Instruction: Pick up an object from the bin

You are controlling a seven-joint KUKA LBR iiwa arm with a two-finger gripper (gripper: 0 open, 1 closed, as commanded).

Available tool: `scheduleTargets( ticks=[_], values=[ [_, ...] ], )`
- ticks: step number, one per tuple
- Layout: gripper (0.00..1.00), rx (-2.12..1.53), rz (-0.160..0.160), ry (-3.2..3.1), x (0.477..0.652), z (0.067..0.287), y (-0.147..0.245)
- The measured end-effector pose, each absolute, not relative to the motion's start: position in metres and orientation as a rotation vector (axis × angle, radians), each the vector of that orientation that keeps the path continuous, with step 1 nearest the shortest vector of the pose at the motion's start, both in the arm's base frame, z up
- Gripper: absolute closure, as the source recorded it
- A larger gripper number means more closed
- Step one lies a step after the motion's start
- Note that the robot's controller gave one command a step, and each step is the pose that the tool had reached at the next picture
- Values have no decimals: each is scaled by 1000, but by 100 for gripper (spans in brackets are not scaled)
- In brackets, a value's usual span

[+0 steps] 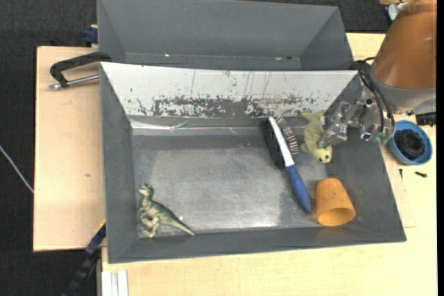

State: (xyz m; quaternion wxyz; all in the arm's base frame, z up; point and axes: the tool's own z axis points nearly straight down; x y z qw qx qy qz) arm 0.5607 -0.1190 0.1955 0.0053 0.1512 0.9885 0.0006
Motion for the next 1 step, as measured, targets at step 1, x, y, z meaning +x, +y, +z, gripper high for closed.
scheduleTargets(
  ticks=[1],
  values=[
    [100, 616, 3, 3084, 565, 147, -125]
  ],
)
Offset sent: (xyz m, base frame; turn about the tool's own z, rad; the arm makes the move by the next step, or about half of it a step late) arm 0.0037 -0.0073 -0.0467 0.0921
